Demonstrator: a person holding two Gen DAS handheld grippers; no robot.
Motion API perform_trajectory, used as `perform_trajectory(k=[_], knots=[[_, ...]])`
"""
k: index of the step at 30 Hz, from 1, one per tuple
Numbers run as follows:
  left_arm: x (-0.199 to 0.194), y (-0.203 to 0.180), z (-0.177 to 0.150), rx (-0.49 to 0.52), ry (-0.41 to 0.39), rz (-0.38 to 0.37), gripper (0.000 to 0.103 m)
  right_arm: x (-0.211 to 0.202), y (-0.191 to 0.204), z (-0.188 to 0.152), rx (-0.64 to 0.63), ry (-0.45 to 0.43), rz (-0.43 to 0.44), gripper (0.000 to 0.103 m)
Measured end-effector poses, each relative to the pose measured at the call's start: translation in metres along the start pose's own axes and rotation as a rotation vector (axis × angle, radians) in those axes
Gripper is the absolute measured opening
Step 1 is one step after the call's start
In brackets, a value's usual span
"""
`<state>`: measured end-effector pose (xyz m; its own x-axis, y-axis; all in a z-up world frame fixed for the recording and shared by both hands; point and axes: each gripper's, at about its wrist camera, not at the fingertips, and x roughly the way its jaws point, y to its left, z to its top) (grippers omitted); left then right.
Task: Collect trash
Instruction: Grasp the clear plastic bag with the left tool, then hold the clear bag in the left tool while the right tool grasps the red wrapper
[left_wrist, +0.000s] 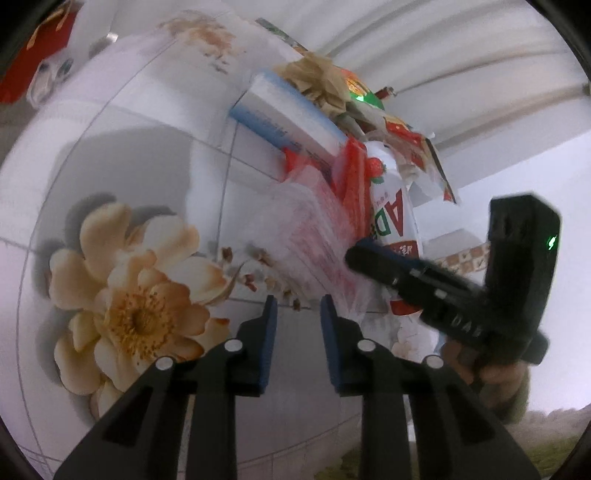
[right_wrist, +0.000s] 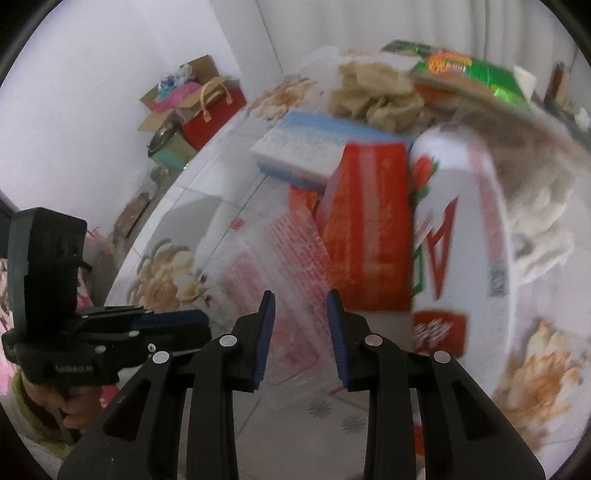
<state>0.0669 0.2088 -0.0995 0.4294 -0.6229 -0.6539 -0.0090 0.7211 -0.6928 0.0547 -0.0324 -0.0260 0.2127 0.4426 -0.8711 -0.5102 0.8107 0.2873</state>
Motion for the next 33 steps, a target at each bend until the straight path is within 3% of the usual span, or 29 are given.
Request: perform_trajectory(k=[6, 12, 17, 20, 24, 27, 30, 32, 33], knots=[[0.000, 0.010, 0.003, -0.068, -0.008, -0.028, 0.023, 0.007, -0.005, -0.008, 0.083, 0.021, 0.088, 0.028], [0.000, 0.015, 0.009, -0.107, -0.023, -0.029, 0.023, 0.007, -0.009, -0.013, 0.129, 0.021, 0.170, 0.017], [-0.001, 0.022, 0.012, -0.168, -0.035, -0.098, 0.025, 0.008, -0.014, -0.015, 0.176, 0.020, 0.230, 0.011], [0.001, 0.018, 0.014, -0.142, -0.045, -0.054, 0.024, 0.006, -0.014, -0.014, 0.180, 0.022, 0.228, 0.009], [-0.001, 0.003, 0.017, -0.045, -0.076, 0.073, 0.015, -0.012, -0.013, -0.016, 0.140, -0.014, 0.156, 0.018], [-0.003, 0.000, 0.019, -0.023, -0.096, 0.086, 0.010, -0.033, -0.010, -0.009, 0.102, -0.083, 0.086, 0.023], [-0.005, 0.006, 0.019, -0.040, -0.096, 0.101, 0.010, -0.054, 0.002, 0.004, 0.013, -0.176, -0.062, 0.037], [-0.006, 0.010, 0.019, -0.044, -0.101, 0.115, 0.010, -0.058, 0.007, 0.012, -0.038, -0.213, -0.153, 0.053], [-0.007, 0.011, 0.019, -0.045, -0.102, 0.119, 0.010, -0.055, 0.008, 0.015, -0.048, -0.211, -0.178, 0.053]])
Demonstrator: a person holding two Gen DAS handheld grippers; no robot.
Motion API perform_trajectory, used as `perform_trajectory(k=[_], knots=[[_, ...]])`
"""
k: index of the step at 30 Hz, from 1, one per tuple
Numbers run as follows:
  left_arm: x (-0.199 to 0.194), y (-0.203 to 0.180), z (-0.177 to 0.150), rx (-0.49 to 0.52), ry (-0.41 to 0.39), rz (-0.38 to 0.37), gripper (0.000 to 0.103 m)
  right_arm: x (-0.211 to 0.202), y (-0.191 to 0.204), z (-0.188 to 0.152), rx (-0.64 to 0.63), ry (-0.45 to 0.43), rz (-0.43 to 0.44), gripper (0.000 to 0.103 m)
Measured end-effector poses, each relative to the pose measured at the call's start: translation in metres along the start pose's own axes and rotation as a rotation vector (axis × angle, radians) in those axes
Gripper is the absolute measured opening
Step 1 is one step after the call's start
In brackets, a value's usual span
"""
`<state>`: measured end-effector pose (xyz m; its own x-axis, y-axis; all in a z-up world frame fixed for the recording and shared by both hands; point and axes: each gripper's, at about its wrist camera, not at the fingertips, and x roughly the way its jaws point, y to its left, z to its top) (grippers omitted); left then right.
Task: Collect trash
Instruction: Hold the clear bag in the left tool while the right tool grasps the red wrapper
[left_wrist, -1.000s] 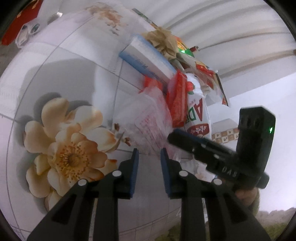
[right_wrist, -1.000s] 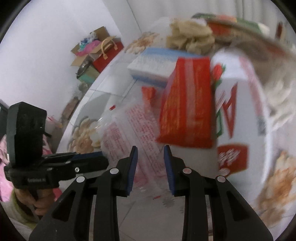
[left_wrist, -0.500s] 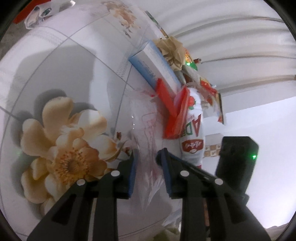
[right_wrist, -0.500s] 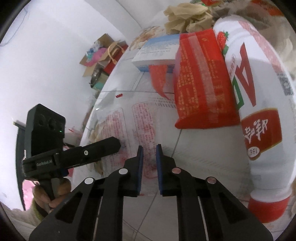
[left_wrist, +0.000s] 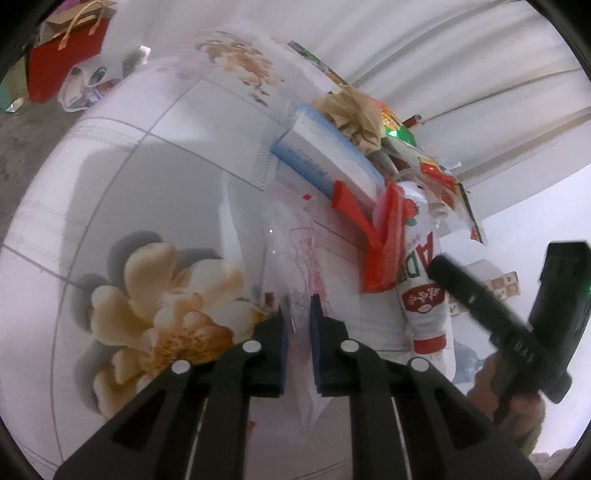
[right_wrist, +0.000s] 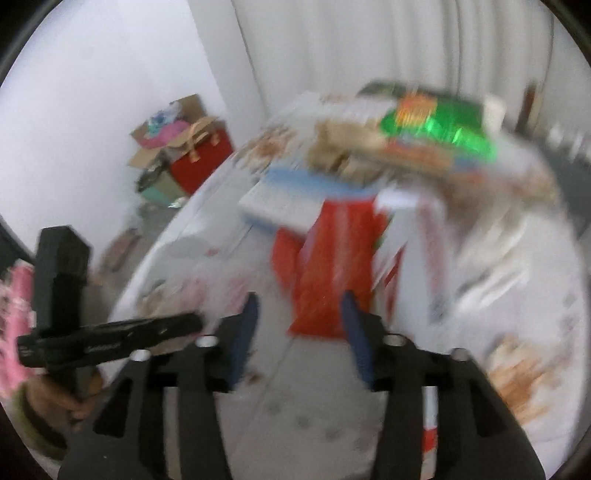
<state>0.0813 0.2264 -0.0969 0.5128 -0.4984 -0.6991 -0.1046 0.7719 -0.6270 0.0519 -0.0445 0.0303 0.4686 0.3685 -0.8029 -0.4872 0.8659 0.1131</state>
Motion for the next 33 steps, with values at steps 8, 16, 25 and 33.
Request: perform_trajectory(k=[8, 16, 25, 33], knots=[[-0.009, 0.011, -0.002, -0.013, -0.024, 0.014, 0.010, 0.047, 0.010, -0.003, -0.051, 0.095, -0.051, 0.056], [-0.014, 0.016, -0.002, -0.023, -0.039, 0.021, 0.010, 0.055, 0.034, -0.010, -0.121, 0.118, -0.059, 0.056], [-0.018, 0.020, -0.006, -0.029, -0.049, 0.008, 0.010, 0.080, 0.049, -0.001, -0.250, 0.164, -0.219, 0.045], [-0.022, 0.025, -0.006, -0.044, -0.063, 0.006, 0.010, 0.075, 0.054, -0.006, -0.237, 0.192, -0.101, 0.017]])
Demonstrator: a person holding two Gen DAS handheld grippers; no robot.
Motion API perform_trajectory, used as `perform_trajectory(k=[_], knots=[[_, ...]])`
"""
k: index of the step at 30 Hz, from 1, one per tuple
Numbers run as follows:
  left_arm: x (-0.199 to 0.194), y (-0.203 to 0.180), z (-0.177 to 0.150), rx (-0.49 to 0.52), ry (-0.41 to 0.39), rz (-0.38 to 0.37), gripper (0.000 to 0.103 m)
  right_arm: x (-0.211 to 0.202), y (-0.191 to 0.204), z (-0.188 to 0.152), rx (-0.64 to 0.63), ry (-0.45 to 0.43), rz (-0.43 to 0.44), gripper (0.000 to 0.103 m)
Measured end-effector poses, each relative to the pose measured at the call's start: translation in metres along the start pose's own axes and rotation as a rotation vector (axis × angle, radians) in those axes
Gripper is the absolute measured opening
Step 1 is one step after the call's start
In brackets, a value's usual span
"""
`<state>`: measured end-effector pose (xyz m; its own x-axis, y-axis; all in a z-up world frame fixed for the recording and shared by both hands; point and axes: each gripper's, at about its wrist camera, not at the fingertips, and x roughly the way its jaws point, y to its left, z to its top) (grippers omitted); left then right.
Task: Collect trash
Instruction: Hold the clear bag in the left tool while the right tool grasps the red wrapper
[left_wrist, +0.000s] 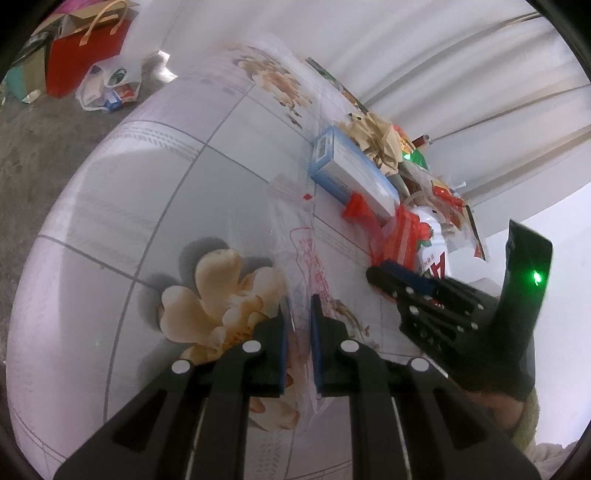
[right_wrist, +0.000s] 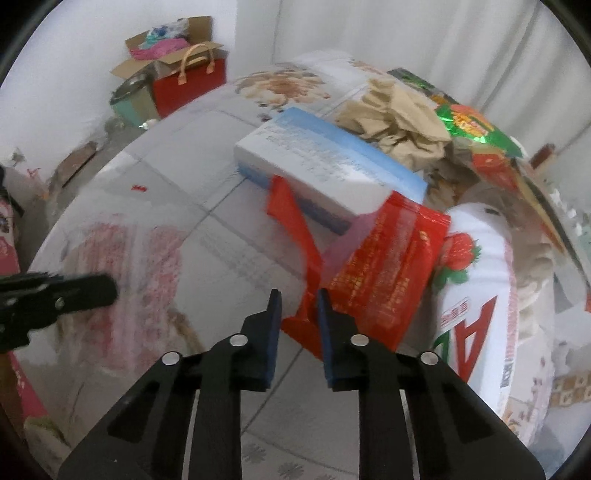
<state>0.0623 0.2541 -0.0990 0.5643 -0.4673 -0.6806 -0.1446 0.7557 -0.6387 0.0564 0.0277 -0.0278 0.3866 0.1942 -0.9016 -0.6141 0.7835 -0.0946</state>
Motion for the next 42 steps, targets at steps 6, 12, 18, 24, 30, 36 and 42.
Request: perform_trajectory(k=[6, 12, 18, 24, 30, 36, 42], knots=[[-0.001, 0.003, 0.002, -0.008, -0.005, -0.002, 0.010, -0.011, 0.011, -0.019, 0.001, 0.010, 0.136, 0.016], [-0.001, 0.004, 0.003, -0.008, -0.004, -0.004, 0.010, -0.039, 0.028, -0.038, -0.064, -0.069, 0.221, 0.026], [-0.001, 0.004, 0.003, -0.009, -0.004, -0.002, 0.010, -0.071, 0.016, -0.040, 0.017, -0.189, 0.161, 0.067], [0.000, 0.003, 0.003, -0.005, -0.004, 0.001, 0.010, -0.049, -0.001, -0.046, 0.225, -0.123, 0.134, 0.077], [0.000, 0.003, 0.004, -0.002, -0.004, 0.003, 0.010, -0.028, -0.001, -0.040, 0.256, -0.066, 0.100, 0.078], [0.000, 0.003, 0.003, 0.004, -0.004, 0.006, 0.010, -0.013, 0.004, -0.040, 0.237, -0.033, 0.097, 0.077], [-0.001, 0.003, 0.002, 0.007, -0.005, 0.013, 0.010, -0.016, 0.001, -0.041, 0.227, -0.046, 0.089, 0.062]])
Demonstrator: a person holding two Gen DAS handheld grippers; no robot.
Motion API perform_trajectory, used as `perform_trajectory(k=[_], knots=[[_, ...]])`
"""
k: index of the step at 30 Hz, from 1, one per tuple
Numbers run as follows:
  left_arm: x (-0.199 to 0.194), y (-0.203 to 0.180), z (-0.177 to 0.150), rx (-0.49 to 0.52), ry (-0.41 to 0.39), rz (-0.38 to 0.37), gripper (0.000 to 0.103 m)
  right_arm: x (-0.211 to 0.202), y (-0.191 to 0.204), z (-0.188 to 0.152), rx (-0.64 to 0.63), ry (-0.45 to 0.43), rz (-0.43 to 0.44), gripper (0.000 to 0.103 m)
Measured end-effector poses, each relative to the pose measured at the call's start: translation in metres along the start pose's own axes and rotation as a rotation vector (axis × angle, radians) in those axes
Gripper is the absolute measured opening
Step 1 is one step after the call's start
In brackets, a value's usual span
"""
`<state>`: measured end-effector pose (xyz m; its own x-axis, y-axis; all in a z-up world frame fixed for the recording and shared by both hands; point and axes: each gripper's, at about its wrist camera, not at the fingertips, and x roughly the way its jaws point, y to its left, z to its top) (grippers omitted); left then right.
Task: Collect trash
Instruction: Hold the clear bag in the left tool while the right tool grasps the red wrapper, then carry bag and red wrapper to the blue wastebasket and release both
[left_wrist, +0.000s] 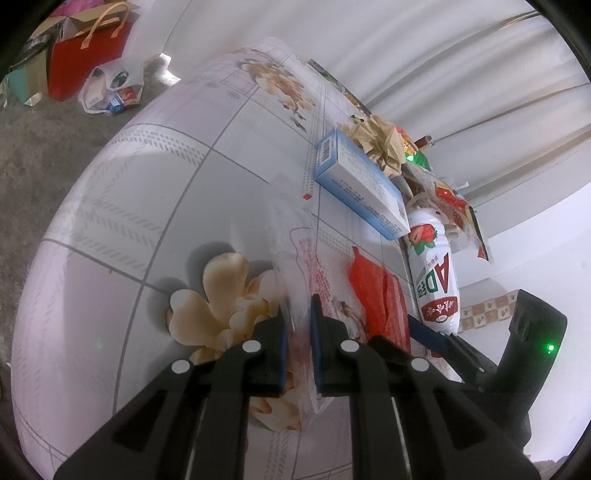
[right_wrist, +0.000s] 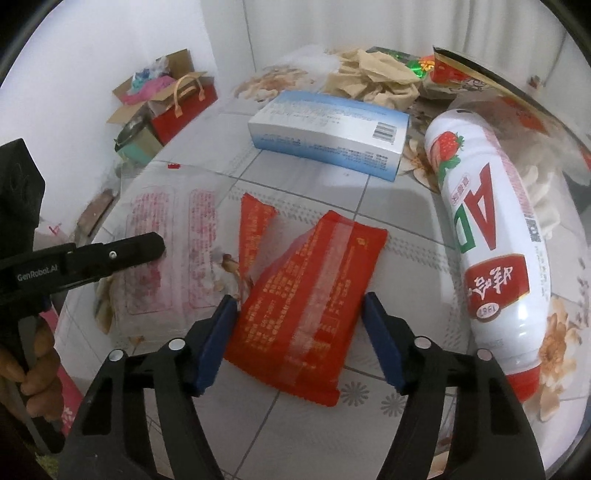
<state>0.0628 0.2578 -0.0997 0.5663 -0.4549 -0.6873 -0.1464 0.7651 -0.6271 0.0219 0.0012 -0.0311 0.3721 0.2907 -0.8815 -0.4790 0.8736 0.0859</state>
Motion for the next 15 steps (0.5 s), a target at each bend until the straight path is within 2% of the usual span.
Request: perform_trajectory(k=[1, 2, 3, 5, 11, 15], knots=[[0.000, 0.000, 0.000, 0.002, 0.000, 0.003, 0.010, -0.002, -0.002, -0.002, 0.001, -0.003, 0.000, 0.058], [-0.001, -0.001, -0.001, 0.003, -0.001, 0.006, 0.010, -0.003, -0.004, -0.002, 0.003, -0.006, 0.004, 0.048], [-0.002, -0.001, -0.001, 0.004, -0.002, 0.009, 0.010, -0.004, -0.006, -0.002, 0.010, -0.009, 0.011, 0.043], [-0.004, -0.003, -0.002, 0.009, -0.007, 0.013, 0.010, -0.006, -0.011, -0.003, 0.023, -0.009, 0.031, 0.035], [-0.015, -0.012, -0.002, 0.027, -0.027, 0.006, 0.008, -0.015, -0.022, -0.009, 0.070, -0.026, 0.084, 0.025], [-0.027, -0.025, 0.001, 0.057, -0.046, -0.003, 0.006, -0.036, -0.030, -0.012, 0.081, -0.090, 0.108, 0.023]])
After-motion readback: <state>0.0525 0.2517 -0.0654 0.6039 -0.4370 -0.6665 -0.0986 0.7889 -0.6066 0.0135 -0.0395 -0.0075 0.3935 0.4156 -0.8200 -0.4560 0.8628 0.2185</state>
